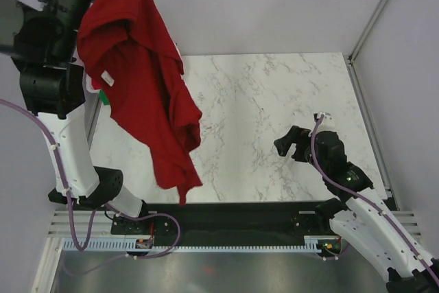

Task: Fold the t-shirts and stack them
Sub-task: Move the tshirt to the center of the board, then flatten the tshirt out

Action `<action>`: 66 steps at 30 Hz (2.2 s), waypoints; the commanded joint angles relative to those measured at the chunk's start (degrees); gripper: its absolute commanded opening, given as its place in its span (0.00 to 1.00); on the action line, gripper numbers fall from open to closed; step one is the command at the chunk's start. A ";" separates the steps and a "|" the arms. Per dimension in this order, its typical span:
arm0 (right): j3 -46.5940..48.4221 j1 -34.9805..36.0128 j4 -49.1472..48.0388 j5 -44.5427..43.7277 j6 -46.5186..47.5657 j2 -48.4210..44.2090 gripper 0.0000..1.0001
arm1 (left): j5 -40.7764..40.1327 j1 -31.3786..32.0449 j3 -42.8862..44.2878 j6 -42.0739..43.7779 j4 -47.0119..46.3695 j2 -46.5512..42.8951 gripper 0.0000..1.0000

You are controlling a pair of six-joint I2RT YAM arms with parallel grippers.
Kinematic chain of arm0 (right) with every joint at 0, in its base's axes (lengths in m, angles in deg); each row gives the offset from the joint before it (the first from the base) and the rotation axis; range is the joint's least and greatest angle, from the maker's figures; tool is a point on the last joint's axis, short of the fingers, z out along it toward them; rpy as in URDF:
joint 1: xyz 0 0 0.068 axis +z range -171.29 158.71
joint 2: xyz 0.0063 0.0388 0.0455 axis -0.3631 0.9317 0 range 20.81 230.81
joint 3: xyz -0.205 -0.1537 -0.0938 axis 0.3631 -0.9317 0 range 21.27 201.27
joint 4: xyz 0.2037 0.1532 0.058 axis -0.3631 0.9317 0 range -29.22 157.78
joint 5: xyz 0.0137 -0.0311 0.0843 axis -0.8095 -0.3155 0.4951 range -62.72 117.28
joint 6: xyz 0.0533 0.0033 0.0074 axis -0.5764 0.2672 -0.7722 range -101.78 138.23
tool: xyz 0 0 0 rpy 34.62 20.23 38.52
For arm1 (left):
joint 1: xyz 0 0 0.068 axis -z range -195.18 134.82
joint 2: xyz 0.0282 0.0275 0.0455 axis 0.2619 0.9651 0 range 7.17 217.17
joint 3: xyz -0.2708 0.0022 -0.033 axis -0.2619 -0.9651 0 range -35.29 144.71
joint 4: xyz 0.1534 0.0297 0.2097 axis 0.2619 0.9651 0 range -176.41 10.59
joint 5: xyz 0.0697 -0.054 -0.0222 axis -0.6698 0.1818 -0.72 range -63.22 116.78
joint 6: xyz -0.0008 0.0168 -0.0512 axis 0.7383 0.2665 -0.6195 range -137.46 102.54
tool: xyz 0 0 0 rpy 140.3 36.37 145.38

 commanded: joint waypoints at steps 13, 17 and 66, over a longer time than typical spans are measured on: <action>22.76 0.21 16.88 -39.14 -3.56 -5.87 0.98 | -3.17 28.76 -35.06 0.49 3.94 10.07 0.48; 21.89 0.21 15.75 -34.54 -3.03 -3.68 0.98 | -16.30 35.88 -29.05 7.71 20.48 16.81 0.81; 13.01 3.29 -7.82 3.47 5.76 30.78 0.98 | -22.56 6.37 -109.40 -15.67 -24.68 -2.28 0.88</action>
